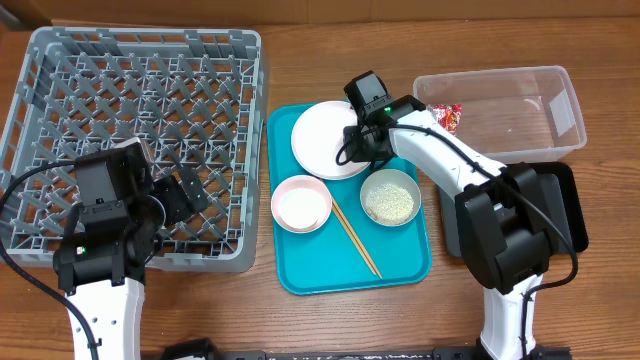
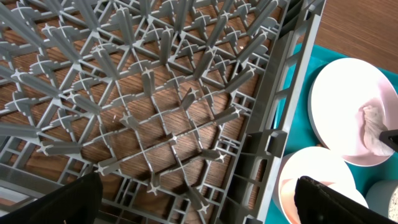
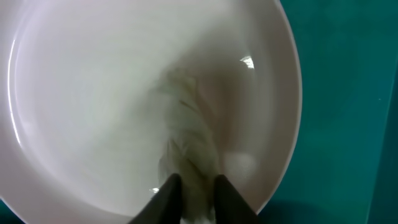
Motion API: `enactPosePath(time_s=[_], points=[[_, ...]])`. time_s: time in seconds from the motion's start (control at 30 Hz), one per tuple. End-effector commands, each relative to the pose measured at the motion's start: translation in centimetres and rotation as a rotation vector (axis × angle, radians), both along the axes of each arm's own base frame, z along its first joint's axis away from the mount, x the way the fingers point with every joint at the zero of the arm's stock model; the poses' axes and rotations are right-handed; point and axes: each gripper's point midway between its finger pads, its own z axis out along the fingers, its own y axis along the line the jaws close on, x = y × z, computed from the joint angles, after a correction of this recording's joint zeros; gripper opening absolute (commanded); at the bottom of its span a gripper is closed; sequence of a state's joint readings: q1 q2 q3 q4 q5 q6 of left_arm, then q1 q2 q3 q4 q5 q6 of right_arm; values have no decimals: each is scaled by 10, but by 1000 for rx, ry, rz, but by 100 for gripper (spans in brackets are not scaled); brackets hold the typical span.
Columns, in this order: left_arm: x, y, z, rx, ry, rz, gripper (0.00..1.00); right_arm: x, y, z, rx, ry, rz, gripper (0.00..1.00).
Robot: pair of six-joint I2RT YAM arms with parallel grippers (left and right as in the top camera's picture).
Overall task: Sort waste into correct bins and load items into the dishwasher
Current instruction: 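Move the right gripper to the white bowl of rice and grasp it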
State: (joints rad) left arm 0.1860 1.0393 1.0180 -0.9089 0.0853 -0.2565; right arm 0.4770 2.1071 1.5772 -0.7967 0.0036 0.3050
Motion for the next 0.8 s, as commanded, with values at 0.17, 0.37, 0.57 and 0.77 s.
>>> enactPosePath(time_s=[0.17, 0.37, 0.57, 0.77], points=[[4, 3, 10, 4, -22, 17, 100, -6, 3, -2, 1, 15, 2, 4], [4, 3, 10, 4, -22, 17, 100, -4, 1, 20, 5, 10, -9, 4], [4, 3, 10, 4, -22, 17, 100, 25, -18, 107, 89, -165, -69, 4], [5, 4, 10, 5, -25, 17, 100, 42, -78, 158, 89, -281, -229, 4]])
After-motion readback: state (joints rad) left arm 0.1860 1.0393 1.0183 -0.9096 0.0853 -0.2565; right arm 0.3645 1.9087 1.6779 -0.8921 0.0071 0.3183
